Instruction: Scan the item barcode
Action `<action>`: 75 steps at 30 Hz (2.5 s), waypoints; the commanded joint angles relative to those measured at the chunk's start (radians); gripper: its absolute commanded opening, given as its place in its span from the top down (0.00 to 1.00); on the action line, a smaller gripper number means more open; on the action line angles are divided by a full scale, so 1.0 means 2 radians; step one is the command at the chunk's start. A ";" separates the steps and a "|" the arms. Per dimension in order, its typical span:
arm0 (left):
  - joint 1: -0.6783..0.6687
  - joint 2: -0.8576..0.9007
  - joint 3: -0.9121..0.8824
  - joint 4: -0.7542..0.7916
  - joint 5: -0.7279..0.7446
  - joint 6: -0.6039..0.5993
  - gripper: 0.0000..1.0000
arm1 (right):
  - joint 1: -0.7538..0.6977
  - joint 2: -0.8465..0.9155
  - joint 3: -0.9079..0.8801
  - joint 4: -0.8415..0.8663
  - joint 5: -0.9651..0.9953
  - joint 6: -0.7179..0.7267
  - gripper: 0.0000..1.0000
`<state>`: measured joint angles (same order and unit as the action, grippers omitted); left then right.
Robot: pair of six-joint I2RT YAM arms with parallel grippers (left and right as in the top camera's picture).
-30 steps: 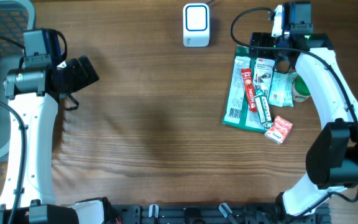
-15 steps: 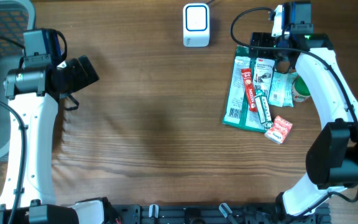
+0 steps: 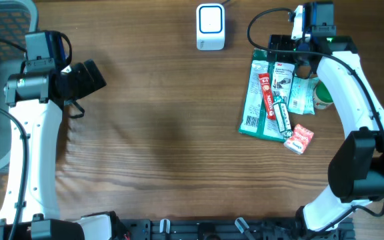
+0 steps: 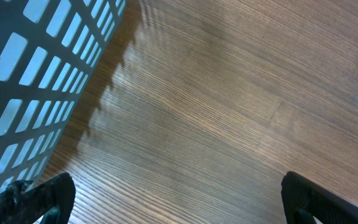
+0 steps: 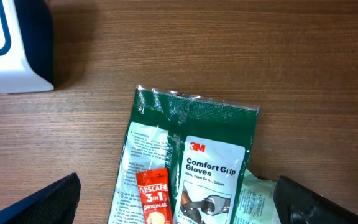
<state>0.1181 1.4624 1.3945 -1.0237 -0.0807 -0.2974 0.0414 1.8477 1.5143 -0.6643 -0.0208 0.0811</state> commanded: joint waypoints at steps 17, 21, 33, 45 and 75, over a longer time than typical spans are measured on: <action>0.002 0.002 0.006 0.001 0.002 -0.001 0.00 | 0.066 -0.523 -0.009 0.003 0.030 -0.005 0.00; 0.002 0.002 0.006 0.001 0.002 -0.001 0.00 | 0.066 -0.628 -0.029 -0.044 0.037 -0.007 0.00; 0.002 0.002 0.006 0.001 0.002 -0.001 0.00 | 0.047 -0.907 -0.422 0.082 0.029 0.030 0.00; 0.002 0.002 0.006 0.001 0.002 -0.001 0.00 | 0.014 -0.922 -0.716 0.472 0.006 0.044 0.00; 0.002 0.002 0.006 0.001 0.002 -0.001 0.00 | 0.015 -0.914 -0.754 0.339 0.044 0.064 0.00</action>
<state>0.1181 1.4624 1.3945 -1.0237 -0.0807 -0.2974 0.0753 0.0158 0.0063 0.0078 0.0536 0.2153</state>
